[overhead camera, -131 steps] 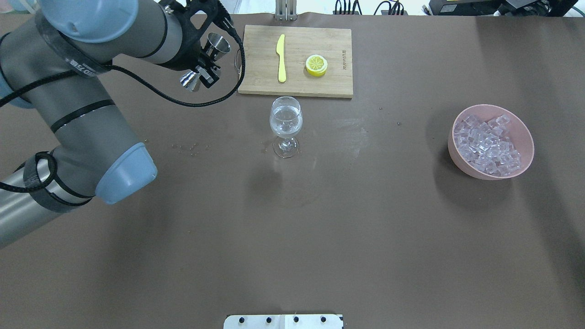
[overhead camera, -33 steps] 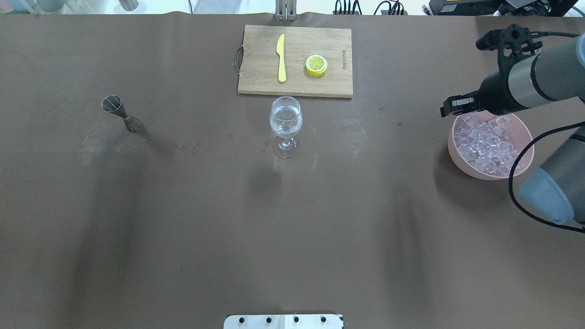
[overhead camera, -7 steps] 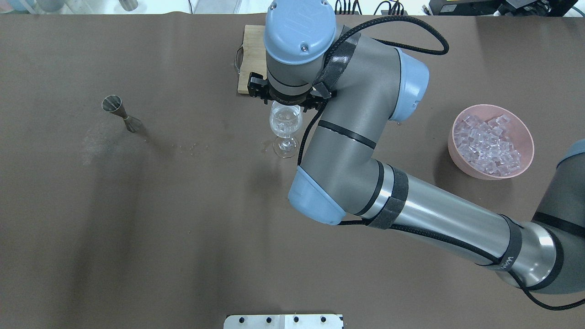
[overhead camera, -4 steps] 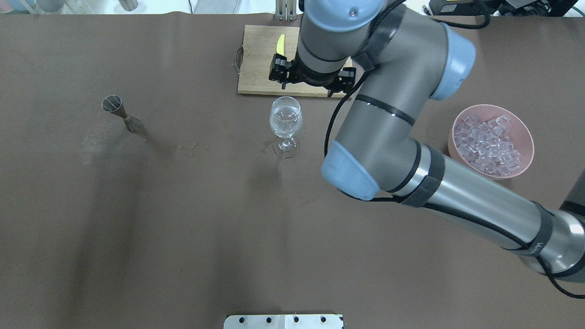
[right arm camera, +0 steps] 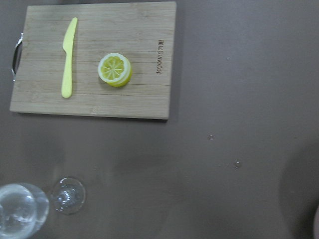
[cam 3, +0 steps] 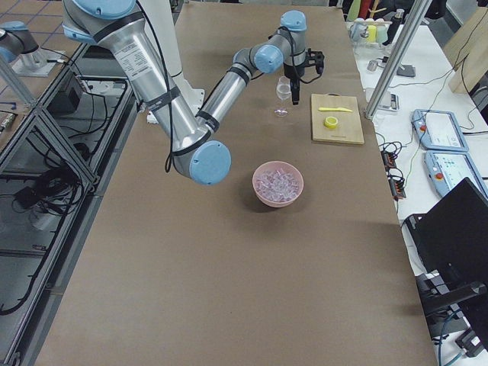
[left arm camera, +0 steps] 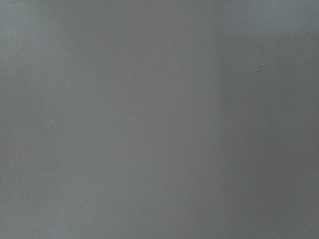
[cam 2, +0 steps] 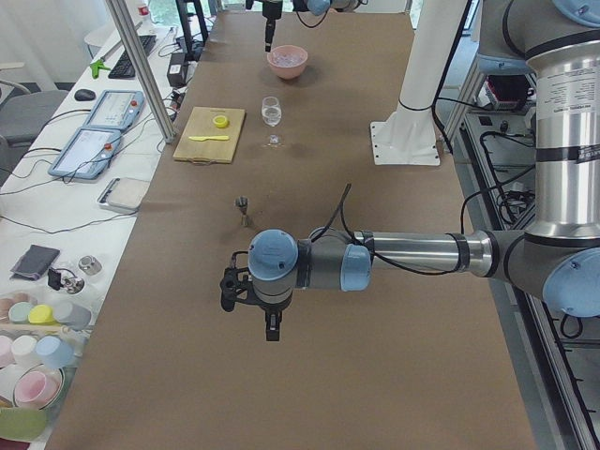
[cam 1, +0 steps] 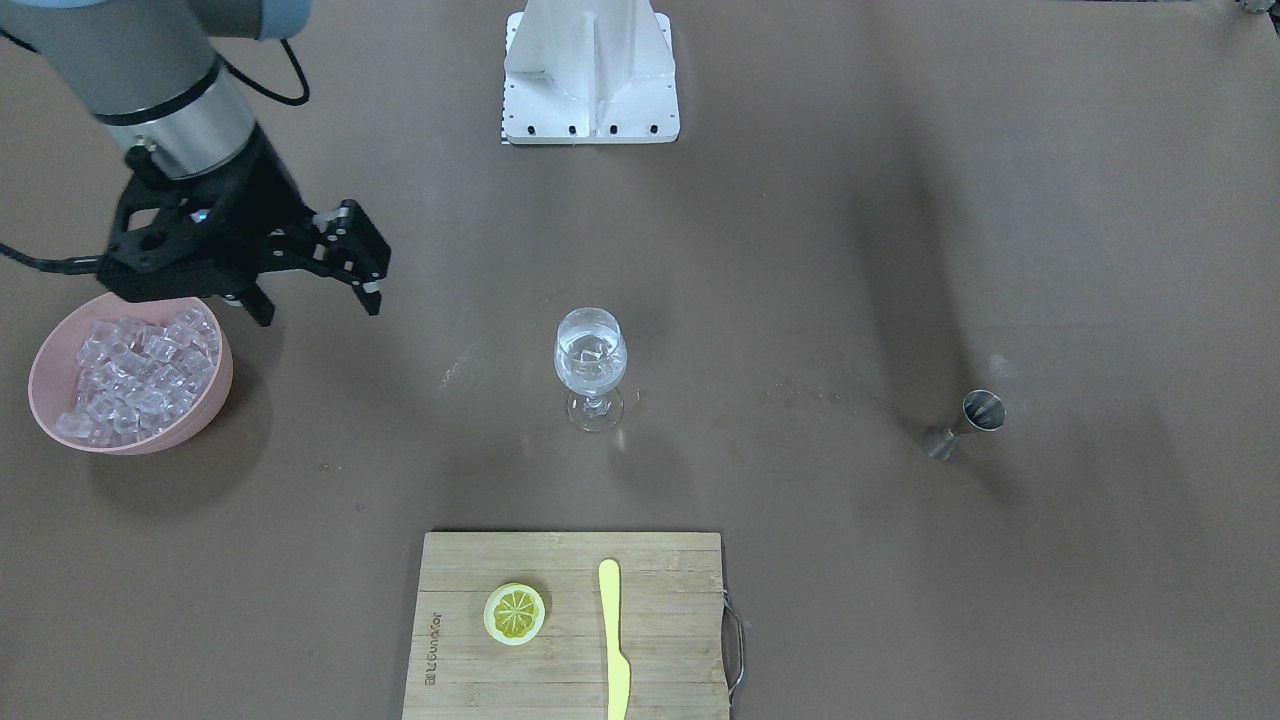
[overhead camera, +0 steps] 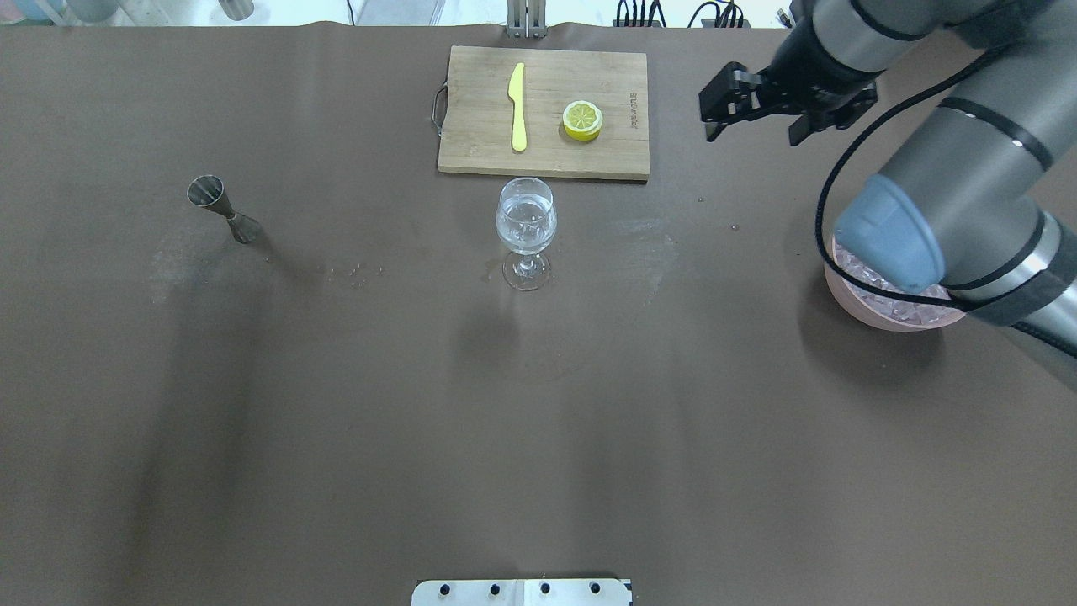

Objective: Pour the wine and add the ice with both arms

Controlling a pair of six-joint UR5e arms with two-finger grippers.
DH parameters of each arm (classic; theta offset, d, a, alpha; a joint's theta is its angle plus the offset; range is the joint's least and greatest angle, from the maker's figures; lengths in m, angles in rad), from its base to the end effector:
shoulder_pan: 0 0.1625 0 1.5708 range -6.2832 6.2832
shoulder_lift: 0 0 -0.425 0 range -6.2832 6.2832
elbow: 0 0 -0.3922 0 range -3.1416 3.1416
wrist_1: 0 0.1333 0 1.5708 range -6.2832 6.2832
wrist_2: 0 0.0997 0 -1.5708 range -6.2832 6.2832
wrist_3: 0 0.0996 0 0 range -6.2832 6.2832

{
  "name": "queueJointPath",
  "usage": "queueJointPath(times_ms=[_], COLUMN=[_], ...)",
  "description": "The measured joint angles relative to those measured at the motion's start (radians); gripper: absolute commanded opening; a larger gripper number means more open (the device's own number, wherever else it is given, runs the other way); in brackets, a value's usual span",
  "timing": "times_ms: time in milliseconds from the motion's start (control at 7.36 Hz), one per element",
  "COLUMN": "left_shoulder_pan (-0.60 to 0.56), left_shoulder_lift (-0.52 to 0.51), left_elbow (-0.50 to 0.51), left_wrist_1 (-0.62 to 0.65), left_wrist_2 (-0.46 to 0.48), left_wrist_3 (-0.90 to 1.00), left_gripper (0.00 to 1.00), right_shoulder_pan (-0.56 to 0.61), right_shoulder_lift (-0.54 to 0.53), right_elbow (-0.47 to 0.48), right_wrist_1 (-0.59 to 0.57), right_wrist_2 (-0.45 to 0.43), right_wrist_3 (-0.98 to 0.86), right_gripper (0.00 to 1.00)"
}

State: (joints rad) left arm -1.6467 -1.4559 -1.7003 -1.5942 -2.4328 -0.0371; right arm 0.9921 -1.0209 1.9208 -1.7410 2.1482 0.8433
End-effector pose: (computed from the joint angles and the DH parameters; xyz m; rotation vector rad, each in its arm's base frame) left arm -0.0913 -0.4399 0.6400 0.0524 0.8613 -0.0895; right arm -0.2598 -0.5420 0.2134 0.1771 -0.8786 0.0361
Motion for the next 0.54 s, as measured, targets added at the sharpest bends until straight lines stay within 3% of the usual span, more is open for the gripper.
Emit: queueJointPath(times_ms=[544], left_shoulder_pan=[0.005], left_shoulder_lift=[0.008], left_elbow=[0.015], left_wrist_1=[-0.001], left_wrist_2=[0.0], left_wrist_3=[-0.023], left_gripper=[0.99], right_shoulder_pan=[0.271], right_shoulder_lift=[-0.289], right_elbow=[-0.041], right_wrist_1=[0.003], right_wrist_2=[0.122], right_wrist_3=[-0.349], right_gripper=[1.0])
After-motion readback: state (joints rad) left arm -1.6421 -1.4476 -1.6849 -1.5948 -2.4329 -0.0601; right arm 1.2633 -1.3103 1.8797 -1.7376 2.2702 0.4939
